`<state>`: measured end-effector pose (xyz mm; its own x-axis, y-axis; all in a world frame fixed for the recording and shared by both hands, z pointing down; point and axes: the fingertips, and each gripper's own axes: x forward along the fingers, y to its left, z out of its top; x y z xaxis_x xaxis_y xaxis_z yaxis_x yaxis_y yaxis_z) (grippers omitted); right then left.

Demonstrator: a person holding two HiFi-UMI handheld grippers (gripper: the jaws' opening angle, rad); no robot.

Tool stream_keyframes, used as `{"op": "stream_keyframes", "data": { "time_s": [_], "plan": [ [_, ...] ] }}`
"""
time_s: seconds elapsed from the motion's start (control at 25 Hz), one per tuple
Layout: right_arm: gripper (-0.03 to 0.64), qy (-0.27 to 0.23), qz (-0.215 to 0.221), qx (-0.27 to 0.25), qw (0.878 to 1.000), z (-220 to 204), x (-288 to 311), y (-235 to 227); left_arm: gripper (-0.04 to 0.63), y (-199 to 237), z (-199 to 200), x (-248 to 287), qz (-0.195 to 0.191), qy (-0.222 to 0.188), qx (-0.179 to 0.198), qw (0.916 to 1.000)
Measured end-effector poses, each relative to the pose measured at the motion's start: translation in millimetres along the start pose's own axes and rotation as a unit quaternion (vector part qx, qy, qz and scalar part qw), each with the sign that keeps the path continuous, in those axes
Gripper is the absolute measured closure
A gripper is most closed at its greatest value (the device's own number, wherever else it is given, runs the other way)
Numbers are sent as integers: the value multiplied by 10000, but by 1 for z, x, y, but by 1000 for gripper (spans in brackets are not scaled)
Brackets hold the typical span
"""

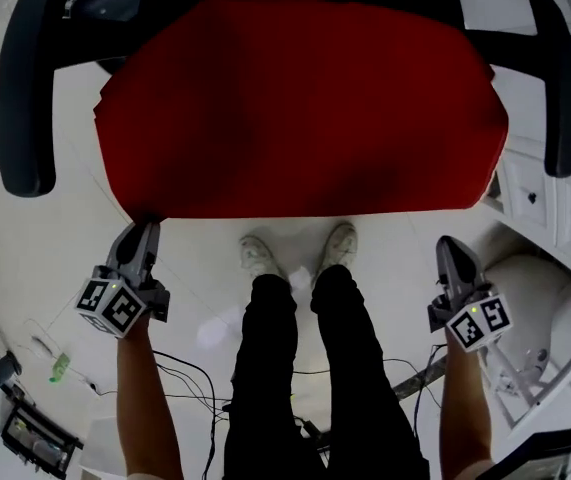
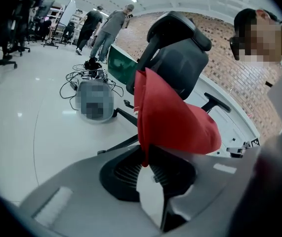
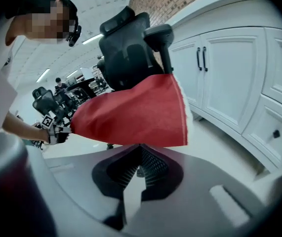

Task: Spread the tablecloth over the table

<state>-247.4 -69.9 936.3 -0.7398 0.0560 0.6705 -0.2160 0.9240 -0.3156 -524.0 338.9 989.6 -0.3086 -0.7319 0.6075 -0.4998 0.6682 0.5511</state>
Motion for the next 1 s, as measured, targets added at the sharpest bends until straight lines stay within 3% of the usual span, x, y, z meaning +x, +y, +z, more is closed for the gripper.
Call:
{"op": "stream_keyframes", "data": {
  "time_s": [0.08, 0.28, 0.36, 0.4, 0.52, 0.6, 0.8, 0.88, 1.0],
  "plan": [
    [609, -95, -276, 248, 9993, -5, -7, -26, 557, -5, 0, -7, 155, 17, 116, 9998],
    [362, -199, -462, 523, 9974, -8, -3, -71, 561, -10, 2, -16, 486, 36, 328, 9983],
    [323, -194, -362, 436, 9982, -6, 9, -80, 563, -11, 3, -16, 605, 44, 379, 9974],
    [268, -218, -254, 437, 9985, -5, 16, -83, 563, -12, 3, -16, 651, 50, 385, 9971],
    [192, -423, 407, 679, 9960, 3, 35, -84, 563, -11, 2, -15, 719, 102, 390, 9966],
    [202, -454, 884, 768, 9921, 9, 42, -76, 563, -12, 2, -16, 732, 141, 404, 9964],
    [527, -241, 1482, 705, 9862, 12, 29, -51, 563, -18, 4, -29, 775, 117, 424, 9960],
    [574, -215, 1581, 736, 9844, 12, 19, -42, 566, -23, 5, -37, 826, 62, 390, 9958],
    [589, -277, 1698, 866, 9813, 21, 5, -30, 569, -37, 14, -52, 869, -137, 301, 9957]
  ]
}}
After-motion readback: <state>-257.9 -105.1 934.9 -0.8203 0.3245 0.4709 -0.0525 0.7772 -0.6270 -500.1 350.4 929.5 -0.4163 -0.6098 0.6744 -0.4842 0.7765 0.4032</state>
